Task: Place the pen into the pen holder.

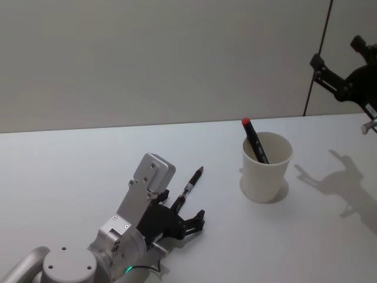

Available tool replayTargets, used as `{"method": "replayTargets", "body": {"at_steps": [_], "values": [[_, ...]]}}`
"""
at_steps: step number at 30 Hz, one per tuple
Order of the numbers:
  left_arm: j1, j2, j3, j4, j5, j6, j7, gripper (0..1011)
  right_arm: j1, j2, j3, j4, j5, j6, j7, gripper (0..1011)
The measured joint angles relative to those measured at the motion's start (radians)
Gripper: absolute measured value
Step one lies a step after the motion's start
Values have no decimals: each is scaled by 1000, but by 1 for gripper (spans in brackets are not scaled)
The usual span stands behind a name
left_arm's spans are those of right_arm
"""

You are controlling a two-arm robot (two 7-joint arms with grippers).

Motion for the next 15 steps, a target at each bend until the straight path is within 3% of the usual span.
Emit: {"method": "replayTargets", "body": {"at_steps": [15], "values": [[1,-2,-1,-4,10,21,7,1001,0,0,0,0,0,0,0,1002]]}}
